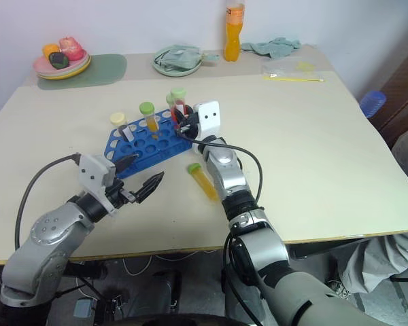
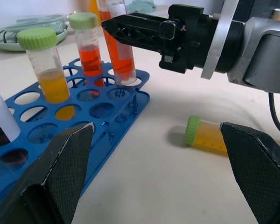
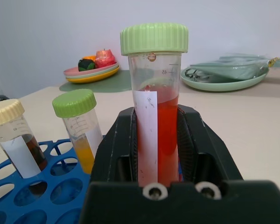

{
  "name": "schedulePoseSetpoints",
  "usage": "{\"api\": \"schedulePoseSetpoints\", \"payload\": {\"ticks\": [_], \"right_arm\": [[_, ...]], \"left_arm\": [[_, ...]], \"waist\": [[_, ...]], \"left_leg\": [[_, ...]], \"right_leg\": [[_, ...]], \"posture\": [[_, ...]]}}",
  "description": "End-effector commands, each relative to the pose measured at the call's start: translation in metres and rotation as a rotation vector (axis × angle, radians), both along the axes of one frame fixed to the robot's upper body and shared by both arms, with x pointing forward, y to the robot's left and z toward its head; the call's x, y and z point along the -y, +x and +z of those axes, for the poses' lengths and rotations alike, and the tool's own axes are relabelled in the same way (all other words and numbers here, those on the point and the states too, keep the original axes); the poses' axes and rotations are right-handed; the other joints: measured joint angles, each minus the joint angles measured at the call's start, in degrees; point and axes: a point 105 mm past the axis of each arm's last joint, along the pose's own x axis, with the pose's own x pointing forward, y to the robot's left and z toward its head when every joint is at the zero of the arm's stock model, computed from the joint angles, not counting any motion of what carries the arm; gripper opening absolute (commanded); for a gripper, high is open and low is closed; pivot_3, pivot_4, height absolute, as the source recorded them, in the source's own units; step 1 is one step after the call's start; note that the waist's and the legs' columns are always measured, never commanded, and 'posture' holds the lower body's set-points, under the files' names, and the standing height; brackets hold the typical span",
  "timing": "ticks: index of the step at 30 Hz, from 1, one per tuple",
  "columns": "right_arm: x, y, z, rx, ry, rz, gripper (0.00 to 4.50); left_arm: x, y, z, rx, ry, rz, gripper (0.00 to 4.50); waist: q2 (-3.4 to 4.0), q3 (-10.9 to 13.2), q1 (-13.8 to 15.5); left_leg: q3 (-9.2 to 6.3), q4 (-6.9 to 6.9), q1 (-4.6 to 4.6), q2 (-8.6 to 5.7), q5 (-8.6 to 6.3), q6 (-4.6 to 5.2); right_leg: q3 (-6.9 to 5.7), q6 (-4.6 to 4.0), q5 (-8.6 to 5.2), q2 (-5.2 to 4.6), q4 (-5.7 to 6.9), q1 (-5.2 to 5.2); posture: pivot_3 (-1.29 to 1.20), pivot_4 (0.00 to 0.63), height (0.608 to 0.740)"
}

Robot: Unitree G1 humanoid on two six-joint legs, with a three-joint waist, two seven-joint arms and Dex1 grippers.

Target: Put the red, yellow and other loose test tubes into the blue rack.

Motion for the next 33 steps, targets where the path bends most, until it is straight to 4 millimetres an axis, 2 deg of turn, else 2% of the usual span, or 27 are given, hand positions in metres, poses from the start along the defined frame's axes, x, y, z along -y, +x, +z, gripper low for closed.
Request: {"api": "schedulePoseSetpoints", "payload": {"ticks": [1, 9, 21, 23, 24, 27, 29, 33], "right_arm": [[0.005, 0.001, 0.003, 0.013, 0.004, -0.017, 0.67], [0.011, 0.000, -0.004, 0.004, -0.006, -0.028, 0.67], [0.007, 0.000, -0.008, -0.005, -0.011, -0.014, 0.67], [0.004, 0.000, -0.007, -0.007, 0.001, -0.005, 1.69], [0.003, 0.000, -0.005, 0.000, 0.005, -0.005, 2.02], [0.003, -0.002, 0.004, 0.038, 0.013, -0.004, 3.63], [0.009, -0.003, 0.013, 0.065, 0.009, -0.010, 4.41], [0.035, -0.010, 0.021, 0.066, -0.080, -0.003, 4.41]], "left_arm": [[0.000, -0.002, 0.004, 0.041, 0.005, -0.008, 4.50], [0.002, -0.001, 0.005, 0.048, 0.005, -0.019, 4.50], [0.004, 0.000, 0.009, 0.052, 0.009, -0.026, 4.50], [0.005, -0.001, 0.009, 0.053, 0.008, -0.026, 4.50], [0.005, -0.001, 0.009, 0.053, 0.008, -0.026, 4.50], [0.005, -0.001, 0.009, 0.054, 0.007, -0.025, 4.50], [0.004, -0.001, 0.009, 0.054, 0.007, -0.022, 4.50], [0.000, -0.003, 0.008, 0.052, 0.013, -0.008, 4.50]], "waist": [[0.00, 0.00, 0.00], [0.00, 0.00, 0.03], [0.00, 0.00, 0.04], [0.00, 0.00, 0.02], [0.00, 0.00, 0.01], [0.02, 0.01, 0.00], [0.02, 0.01, 0.01], [0.02, 0.01, 0.28]], "left_leg": [[0.00, 0.00, 0.00, 0.00, 0.00, 0.00], [0.00, 0.00, 0.00, 0.00, 0.00, 0.00], [0.00, 0.00, 0.00, 0.00, 0.00, 0.00], [0.00, 0.00, 0.00, 0.00, 0.00, 0.00], [0.00, 0.00, 0.00, 0.00, 0.00, 0.00], [0.00, 0.00, 0.00, 0.00, 0.00, 0.00], [-0.01, -0.01, 0.00, 0.00, 0.00, 0.00], [-0.02, 0.00, -0.01, 0.00, 0.00, 0.00]], "right_leg": [[0.00, 0.00, 0.00, 0.00, 0.00, 0.00], [0.00, 0.00, 0.00, -0.01, 0.00, 0.01], [0.00, 0.00, 0.00, -0.01, -0.01, 0.02], [0.00, 0.00, 0.00, 0.00, -0.01, 0.02], [0.00, 0.00, 0.00, 0.00, -0.01, 0.02], [0.00, 0.00, 0.00, 0.00, -0.01, 0.01], [0.00, 0.00, 0.00, 0.00, -0.01, 0.01], [0.00, 0.00, 0.00, -0.02, -0.02, 0.01]], "posture": [[0.00, 0.150, 0.740], [0.00, 0.150, 0.740], [0.00, 0.150, 0.740], [0.00, 0.150, 0.740], [0.00, 0.150, 0.740], [0.00, 0.150, 0.740], [0.00, 0.150, 0.740], [0.00, 0.150, 0.740]]}}
